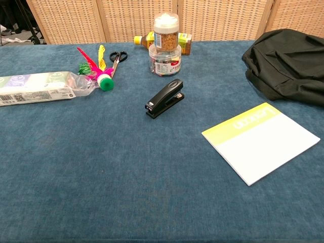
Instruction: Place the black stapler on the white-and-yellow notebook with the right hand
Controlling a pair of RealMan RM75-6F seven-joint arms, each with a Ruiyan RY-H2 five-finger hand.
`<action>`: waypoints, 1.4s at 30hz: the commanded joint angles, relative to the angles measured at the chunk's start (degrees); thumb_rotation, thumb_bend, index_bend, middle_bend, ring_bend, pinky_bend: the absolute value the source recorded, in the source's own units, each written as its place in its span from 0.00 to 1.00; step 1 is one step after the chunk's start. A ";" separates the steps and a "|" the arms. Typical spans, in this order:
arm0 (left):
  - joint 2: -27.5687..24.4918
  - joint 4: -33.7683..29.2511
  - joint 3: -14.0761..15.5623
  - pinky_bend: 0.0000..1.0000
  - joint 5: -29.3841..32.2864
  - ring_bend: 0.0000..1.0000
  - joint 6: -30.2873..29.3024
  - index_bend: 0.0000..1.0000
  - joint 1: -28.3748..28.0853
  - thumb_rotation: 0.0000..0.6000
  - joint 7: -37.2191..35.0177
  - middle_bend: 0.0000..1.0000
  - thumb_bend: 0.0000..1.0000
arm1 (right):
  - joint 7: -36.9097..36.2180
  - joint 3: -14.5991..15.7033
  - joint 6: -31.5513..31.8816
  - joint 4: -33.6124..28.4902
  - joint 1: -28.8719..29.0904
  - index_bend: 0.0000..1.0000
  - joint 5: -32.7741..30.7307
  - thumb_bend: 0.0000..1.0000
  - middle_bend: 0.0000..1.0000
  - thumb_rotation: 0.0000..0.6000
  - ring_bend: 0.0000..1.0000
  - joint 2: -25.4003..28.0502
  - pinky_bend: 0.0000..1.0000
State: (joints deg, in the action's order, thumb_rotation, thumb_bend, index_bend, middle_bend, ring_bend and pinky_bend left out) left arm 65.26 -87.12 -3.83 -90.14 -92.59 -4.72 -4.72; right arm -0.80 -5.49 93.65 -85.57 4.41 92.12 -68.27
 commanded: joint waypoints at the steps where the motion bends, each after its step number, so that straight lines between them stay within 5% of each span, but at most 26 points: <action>1: -0.67 -0.65 -0.24 0.00 0.86 0.00 0.26 0.00 0.20 1.00 0.23 0.00 0.00 | 0.30 0.15 -0.96 -0.41 0.12 0.02 -0.62 0.00 0.00 1.00 0.00 0.13 0.03; 11: -2.79 -2.52 0.40 0.00 0.36 0.00 0.29 0.00 0.71 1.00 0.42 0.00 0.00 | -1.13 2.45 -5.21 1.43 4.24 0.02 5.82 0.00 0.00 1.00 0.00 -0.17 0.01; 21: -2.23 -2.93 0.25 0.00 0.74 0.00 1.13 0.00 0.34 1.00 1.86 0.00 0.00 | -7.35 -1.14 -23.91 1.95 24.32 0.03 12.90 0.04 0.00 1.00 0.00 -0.74 0.01; 28: -1.88 -2.96 -0.37 0.00 2.46 0.00 2.63 0.00 -0.21 1.00 2.59 0.00 0.00 | -7.20 -4.86 -35.70 2.48 34.78 0.05 8.95 0.05 0.00 1.00 0.00 -5.94 0.01; 34: -2.17 -3.33 -1.13 0.00 4.86 0.00 5.63 0.00 -1.42 1.00 2.65 0.00 0.00 | -3.77 -8.34 -45.55 9.71 44.48 0.08 3.00 0.11 0.02 1.00 0.00 -16.11 0.03; 42: -2.25 -3.56 -1.84 0.00 6.81 0.00 7.03 0.00 -1.93 1.00 2.78 0.00 0.00 | 1.55 -10.21 -51.57 16.54 51.21 0.12 -1.71 0.18 0.06 1.00 0.00 -23.87 0.07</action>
State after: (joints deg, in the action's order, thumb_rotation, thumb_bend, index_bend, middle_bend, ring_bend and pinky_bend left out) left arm 63.04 -90.60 -5.60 -83.53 -85.79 -6.55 -1.96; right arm -0.63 -15.03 43.45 -70.48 54.26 91.36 -90.62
